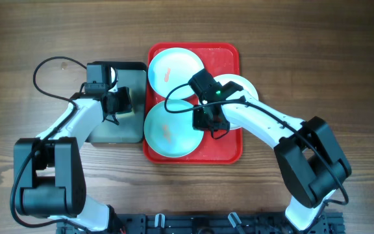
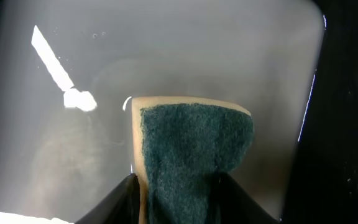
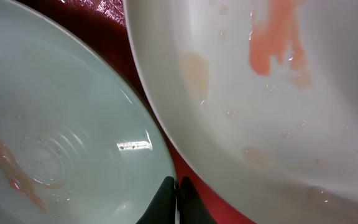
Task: Clean dirty plates on tray and stack at the side
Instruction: 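Grasp the green-yellow sponge with the left gripper and lift it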
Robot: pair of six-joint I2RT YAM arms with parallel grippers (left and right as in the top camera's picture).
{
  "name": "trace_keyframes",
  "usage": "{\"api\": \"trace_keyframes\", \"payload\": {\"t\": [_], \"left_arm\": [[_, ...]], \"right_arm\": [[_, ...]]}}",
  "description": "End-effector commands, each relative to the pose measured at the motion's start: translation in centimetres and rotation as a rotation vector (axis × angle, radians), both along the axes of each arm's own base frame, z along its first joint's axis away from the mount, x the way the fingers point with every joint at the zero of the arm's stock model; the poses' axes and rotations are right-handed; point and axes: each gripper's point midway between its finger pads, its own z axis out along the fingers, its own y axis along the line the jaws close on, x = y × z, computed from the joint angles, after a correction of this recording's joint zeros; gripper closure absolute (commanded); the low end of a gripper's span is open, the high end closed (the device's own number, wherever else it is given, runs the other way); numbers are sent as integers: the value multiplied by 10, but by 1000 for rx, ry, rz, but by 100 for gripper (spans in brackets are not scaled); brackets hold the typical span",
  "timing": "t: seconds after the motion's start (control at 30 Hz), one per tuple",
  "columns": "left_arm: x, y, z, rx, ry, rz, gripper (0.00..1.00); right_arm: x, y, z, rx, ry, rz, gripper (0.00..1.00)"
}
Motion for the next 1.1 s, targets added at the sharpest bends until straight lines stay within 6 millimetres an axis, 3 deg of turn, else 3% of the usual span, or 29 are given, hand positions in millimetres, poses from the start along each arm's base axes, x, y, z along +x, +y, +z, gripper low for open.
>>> {"api": "trace_keyframes", "payload": {"t": [0.0, 0.07, 0.17, 0.3, 0.53, 0.57, 0.63, 0.77, 0.8, 0.97, 1.07], "left_arm": [[-6, 4, -6, 17, 26, -1, 78], [-9, 4, -8, 17, 38, -1, 78], [-13, 4, -11, 18, 60, -1, 69], [-14, 4, -12, 18, 66, -1, 66], [-14, 4, -12, 18, 63, -2, 84], [-13, 4, -11, 18, 62, -1, 81], [-13, 4, -11, 18, 60, -2, 62], [-14, 4, -14, 18, 68, -2, 61], [-15, 4, -15, 18, 72, -1, 62], [-17, 4, -18, 18, 81, -1, 72], [-16, 4, -18, 18, 78, -2, 87]], "right_arm": [[-2, 4, -7, 18, 24, -12, 96], [-2, 3, -7, 18, 25, -11, 96], [-2, 3, -7, 17, 25, -11, 96], [-2, 3, -7, 17, 25, -12, 96], [-2, 3, -7, 17, 24, -9, 95], [-2, 3, -7, 18, 24, -9, 95], [-2, 3, -7, 17, 24, -9, 95], [-2, 3, -7, 16, 26, -9, 90], [-2, 3, -7, 16, 27, -9, 85], [-2, 3, -7, 16, 27, -9, 84], [-2, 3, -7, 15, 27, -9, 84]]}}
